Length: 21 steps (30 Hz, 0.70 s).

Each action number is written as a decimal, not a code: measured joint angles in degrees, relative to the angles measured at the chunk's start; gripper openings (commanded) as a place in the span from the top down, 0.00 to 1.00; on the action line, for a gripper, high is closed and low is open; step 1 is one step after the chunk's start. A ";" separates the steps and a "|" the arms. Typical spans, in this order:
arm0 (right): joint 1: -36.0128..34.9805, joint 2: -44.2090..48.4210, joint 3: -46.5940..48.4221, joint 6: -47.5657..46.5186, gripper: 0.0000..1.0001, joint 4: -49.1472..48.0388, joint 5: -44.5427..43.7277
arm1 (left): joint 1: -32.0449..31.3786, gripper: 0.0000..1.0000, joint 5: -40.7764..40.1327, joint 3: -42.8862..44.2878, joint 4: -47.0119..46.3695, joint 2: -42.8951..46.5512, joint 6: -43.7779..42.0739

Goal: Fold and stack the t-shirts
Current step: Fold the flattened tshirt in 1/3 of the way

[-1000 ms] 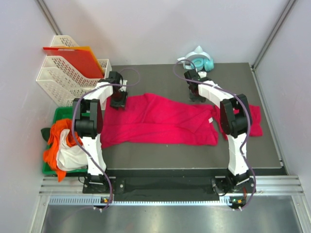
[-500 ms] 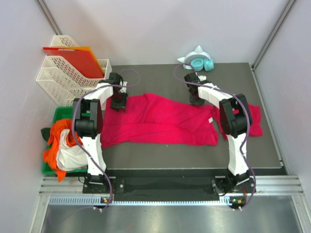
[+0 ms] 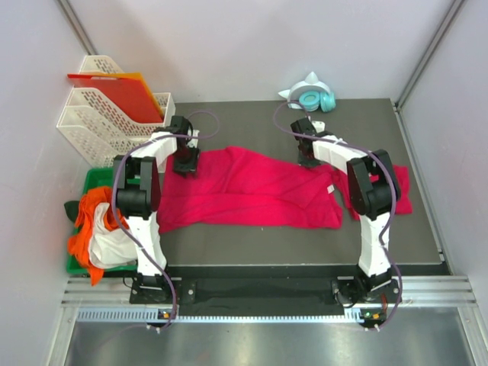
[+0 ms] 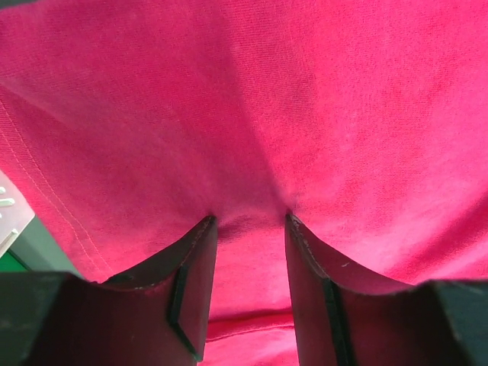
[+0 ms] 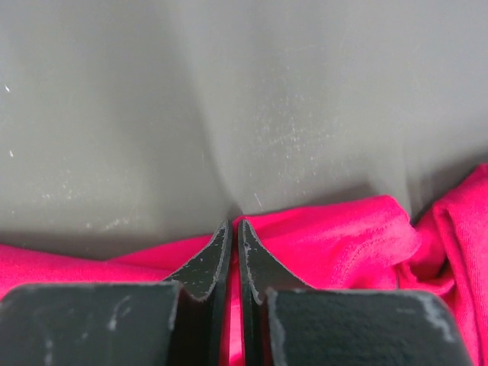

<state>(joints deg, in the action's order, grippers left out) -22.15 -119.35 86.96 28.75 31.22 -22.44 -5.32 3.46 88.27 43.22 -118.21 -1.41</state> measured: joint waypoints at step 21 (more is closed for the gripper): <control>-3.63 18.38 -15.41 0.85 0.57 -1.68 -4.72 | 0.00 0.53 2.38 -4.50 -1.27 3.15 0.02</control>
<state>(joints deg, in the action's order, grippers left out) -25.78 -100.97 71.55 29.61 29.54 -27.16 -5.32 5.85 83.77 41.95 -115.07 -1.39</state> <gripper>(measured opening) 0.405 0.480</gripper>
